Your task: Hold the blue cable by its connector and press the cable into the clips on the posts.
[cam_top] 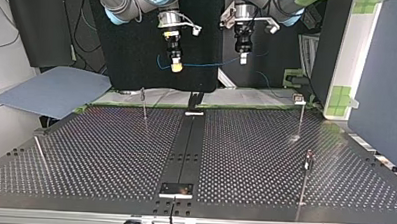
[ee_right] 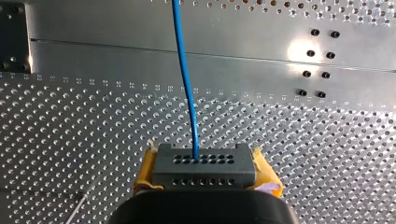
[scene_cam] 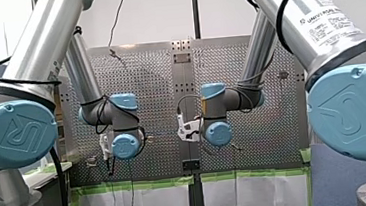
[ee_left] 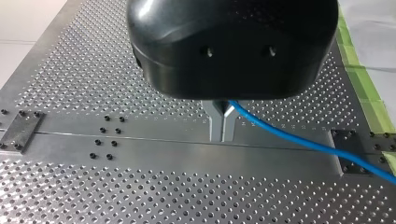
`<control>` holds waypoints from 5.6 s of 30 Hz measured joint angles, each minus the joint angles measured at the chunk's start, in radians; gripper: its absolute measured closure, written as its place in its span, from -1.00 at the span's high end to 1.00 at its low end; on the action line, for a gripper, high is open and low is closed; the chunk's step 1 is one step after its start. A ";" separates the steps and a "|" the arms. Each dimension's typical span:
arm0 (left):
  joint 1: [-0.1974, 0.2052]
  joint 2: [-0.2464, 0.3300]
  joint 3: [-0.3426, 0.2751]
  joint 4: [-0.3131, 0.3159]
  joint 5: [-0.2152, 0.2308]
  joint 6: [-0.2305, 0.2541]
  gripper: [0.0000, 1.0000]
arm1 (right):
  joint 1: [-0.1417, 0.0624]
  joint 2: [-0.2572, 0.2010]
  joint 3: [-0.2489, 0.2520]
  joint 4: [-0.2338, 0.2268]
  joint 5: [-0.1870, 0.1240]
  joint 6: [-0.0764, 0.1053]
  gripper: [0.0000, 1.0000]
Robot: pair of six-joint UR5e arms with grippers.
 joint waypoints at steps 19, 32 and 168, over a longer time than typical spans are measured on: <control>0.000 0.000 0.000 0.000 0.000 0.000 -1.00 | 0.000 0.000 0.000 0.000 0.000 0.000 -1.00; 0.000 0.000 0.000 0.000 0.000 0.000 -1.00 | 0.000 0.000 0.000 0.000 0.000 0.000 -1.00; -0.001 0.018 -0.094 -0.057 0.005 -0.047 -1.00 | 0.184 0.033 -0.110 0.154 0.155 0.122 -1.00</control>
